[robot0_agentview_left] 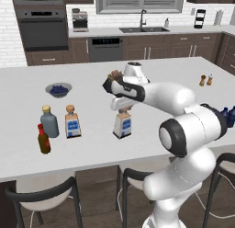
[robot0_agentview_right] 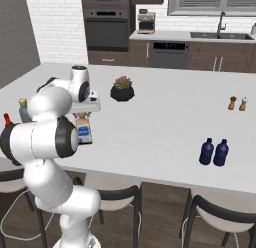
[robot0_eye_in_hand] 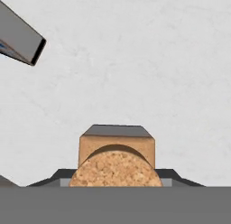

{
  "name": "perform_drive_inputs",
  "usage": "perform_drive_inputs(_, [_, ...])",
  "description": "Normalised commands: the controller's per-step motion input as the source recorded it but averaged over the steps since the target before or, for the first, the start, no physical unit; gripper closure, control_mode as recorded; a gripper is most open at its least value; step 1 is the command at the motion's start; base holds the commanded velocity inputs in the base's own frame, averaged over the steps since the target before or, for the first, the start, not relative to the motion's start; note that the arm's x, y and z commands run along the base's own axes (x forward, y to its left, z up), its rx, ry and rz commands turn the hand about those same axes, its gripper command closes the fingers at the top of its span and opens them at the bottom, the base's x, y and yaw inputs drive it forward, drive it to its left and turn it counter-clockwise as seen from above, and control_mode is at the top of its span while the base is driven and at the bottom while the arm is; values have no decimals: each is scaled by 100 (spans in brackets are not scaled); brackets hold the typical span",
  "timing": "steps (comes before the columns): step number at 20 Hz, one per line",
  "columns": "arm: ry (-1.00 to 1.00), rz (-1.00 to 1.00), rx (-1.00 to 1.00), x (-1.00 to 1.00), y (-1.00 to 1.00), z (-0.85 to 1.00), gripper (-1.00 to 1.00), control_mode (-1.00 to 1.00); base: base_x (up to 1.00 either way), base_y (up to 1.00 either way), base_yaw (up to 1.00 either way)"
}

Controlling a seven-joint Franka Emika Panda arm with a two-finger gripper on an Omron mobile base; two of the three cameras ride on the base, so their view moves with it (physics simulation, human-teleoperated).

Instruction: Move the plastic bottles in the middle to the plastics group, and the glass bottles in the middle to the glass group.

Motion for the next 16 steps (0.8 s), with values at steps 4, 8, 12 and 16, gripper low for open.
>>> perform_drive_inputs(4, [3,15,0,0,94,0,100,-100,0,0,0])
perform_drive_inputs(8, [3,15,0,-14,68,-8,100,-100,0,0,0])
perform_drive_inputs(12, [0,18,0,-24,62,0,100,-100,0,0,0])
perform_drive_inputs(16, [0,17,0,-13,65,0,100,-100,0,0,0])
